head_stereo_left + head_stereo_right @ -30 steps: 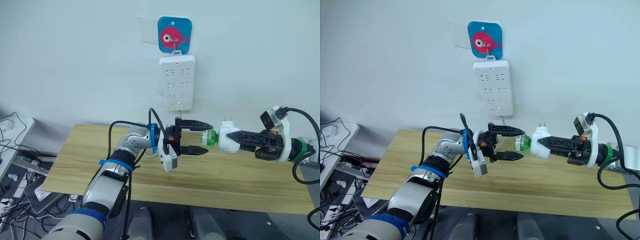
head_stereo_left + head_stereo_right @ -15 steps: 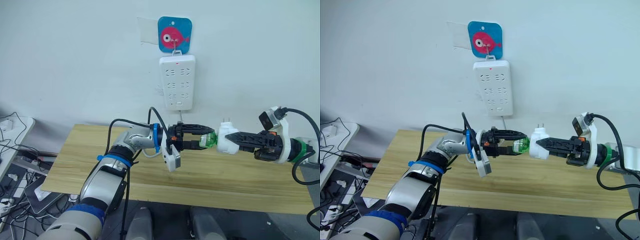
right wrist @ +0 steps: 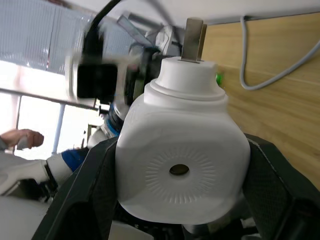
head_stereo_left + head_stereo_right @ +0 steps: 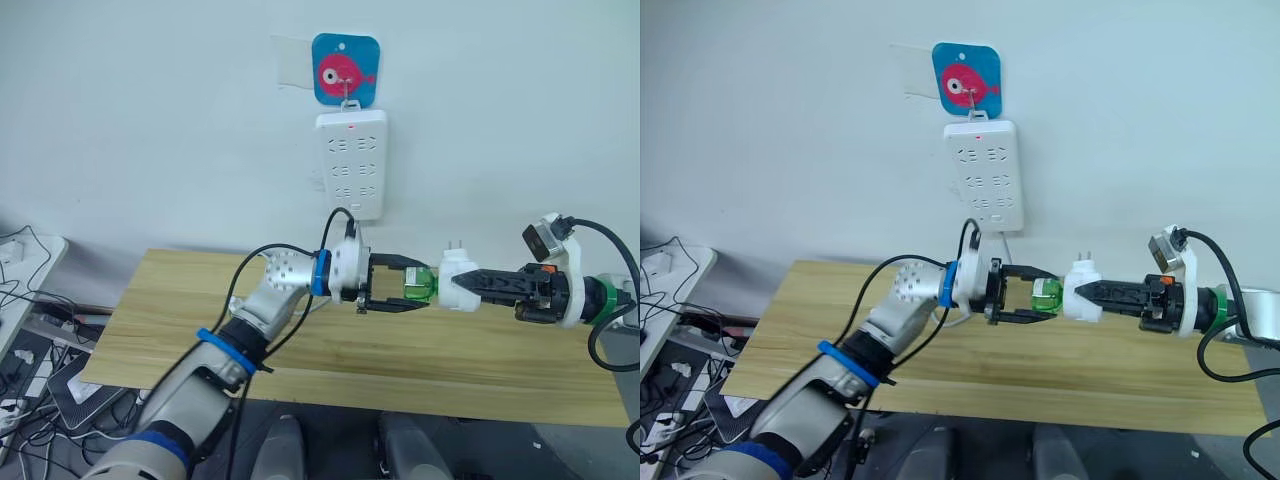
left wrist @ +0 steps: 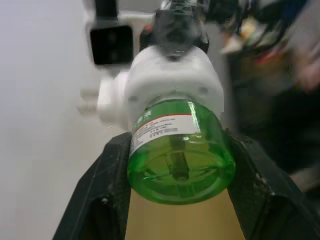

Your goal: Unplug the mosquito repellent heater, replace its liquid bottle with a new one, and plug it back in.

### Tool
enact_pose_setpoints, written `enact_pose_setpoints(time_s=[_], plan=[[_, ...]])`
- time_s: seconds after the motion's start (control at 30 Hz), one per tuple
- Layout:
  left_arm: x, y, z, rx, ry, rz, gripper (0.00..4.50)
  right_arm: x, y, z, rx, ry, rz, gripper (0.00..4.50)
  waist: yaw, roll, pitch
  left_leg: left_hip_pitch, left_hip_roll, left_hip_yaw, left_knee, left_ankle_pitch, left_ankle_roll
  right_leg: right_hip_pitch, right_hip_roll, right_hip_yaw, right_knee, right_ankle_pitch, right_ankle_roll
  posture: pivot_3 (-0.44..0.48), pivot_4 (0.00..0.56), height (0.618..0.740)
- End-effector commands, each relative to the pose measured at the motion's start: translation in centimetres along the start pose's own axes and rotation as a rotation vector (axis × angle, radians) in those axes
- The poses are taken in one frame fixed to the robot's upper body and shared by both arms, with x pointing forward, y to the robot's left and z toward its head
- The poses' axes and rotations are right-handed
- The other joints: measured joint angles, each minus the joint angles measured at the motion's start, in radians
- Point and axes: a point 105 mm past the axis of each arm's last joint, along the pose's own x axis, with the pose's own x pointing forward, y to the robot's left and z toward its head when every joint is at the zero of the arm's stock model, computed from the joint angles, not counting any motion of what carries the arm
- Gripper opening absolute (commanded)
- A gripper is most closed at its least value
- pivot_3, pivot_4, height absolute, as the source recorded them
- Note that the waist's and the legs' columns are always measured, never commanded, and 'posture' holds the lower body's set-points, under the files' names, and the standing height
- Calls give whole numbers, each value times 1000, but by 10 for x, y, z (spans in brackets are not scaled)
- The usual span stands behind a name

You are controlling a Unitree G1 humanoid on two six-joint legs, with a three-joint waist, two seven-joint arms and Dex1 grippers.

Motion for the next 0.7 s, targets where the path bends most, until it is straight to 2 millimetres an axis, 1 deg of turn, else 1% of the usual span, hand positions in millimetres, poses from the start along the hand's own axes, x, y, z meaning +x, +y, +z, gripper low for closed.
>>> enact_pose_setpoints(time_s=[0.03,0.1,0.17,0.27,0.37,0.6,0.7], plan=[[-14,-1,1,-544,-18,-18,2241,-3,18,2,-96,9,24,3022,-7,0,0,0,0,0,0,0,0,0,0,0,0,0,0,-52,155,740],[-17,-4,9,-811,-73,-74,2241,1,23,2,-124,9,29,3022,-19,0,0,0,0,0,1,0,0,0,1,0,1,0,0,-62,154,740],[-21,-4,17,-998,-129,-118,2241,3,27,1,-138,5,37,3022,-26,0,0,0,0,0,1,0,0,0,1,0,1,0,0,-78,154,740],[-23,-1,16,-1158,-158,-124,2241,6,32,0,-147,-5,42,3022,-28,0,0,0,0,0,2,0,0,0,1,0,1,0,0,-89,153,740],[-25,-3,12,-1193,-139,-117,2241,5,32,-3,-146,-11,32,3022,-29,0,0,0,0,1,2,0,0,0,1,0,1,0,0,-98,154,740],[-32,-11,13,-1182,-111,-119,2241,-3,26,-5,-120,-33,-5,3022,-28,0,0,0,0,2,2,0,0,-1,1,2,1,0,0,-102,150,740],[-33,-14,11,-1177,-99,-117,2241,-4,25,-5,-118,-32,-8,3022,-28,0,0,0,0,3,2,0,0,-1,1,3,1,0,0,-101,149,740]])
